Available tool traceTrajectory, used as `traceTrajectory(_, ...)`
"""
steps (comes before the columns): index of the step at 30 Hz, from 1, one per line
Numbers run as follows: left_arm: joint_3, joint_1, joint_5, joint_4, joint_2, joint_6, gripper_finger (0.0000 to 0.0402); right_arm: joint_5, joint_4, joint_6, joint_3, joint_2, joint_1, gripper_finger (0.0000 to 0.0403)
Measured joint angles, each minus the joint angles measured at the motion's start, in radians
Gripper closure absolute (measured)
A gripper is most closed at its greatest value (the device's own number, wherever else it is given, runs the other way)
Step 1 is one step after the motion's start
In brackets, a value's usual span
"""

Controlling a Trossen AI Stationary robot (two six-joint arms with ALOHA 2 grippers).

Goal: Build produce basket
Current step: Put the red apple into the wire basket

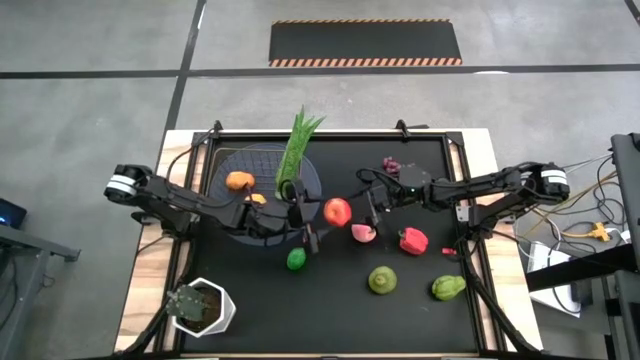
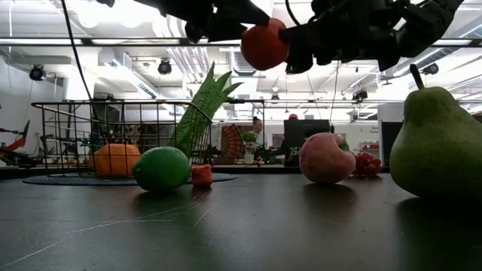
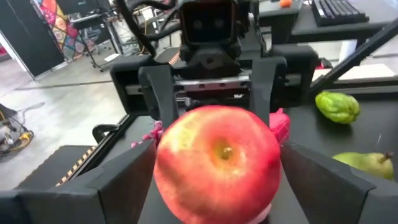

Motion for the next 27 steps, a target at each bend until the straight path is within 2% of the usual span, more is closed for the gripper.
traceTrajectory(8, 0.0, 0.008, -0.017, 0.114, 0.076, 0.053, 0.0077, -0.006, -0.013, 0.007, -0.004, 0.001, -0.001, 0.0129)
traceTrajectory(14, 0.0, 0.008, -0.013, 0.121, 0.074, 0.049, 0.0115, -0.006, 0.0, 0.019, -0.011, 0.0, 0.0, 0.0125)
traceTrajectory(24, 0.001, 0.01, -0.008, 0.114, 0.076, 0.008, 0.0134, 0.003, 0.008, 0.088, -0.009, -0.001, -0.002, 0.0043)
traceTrajectory(27, 0.001, 0.009, -0.013, 0.089, 0.07, -0.019, 0.0135, 0.003, 0.0, 0.106, -0.009, -0.016, -0.005, 0.0035)
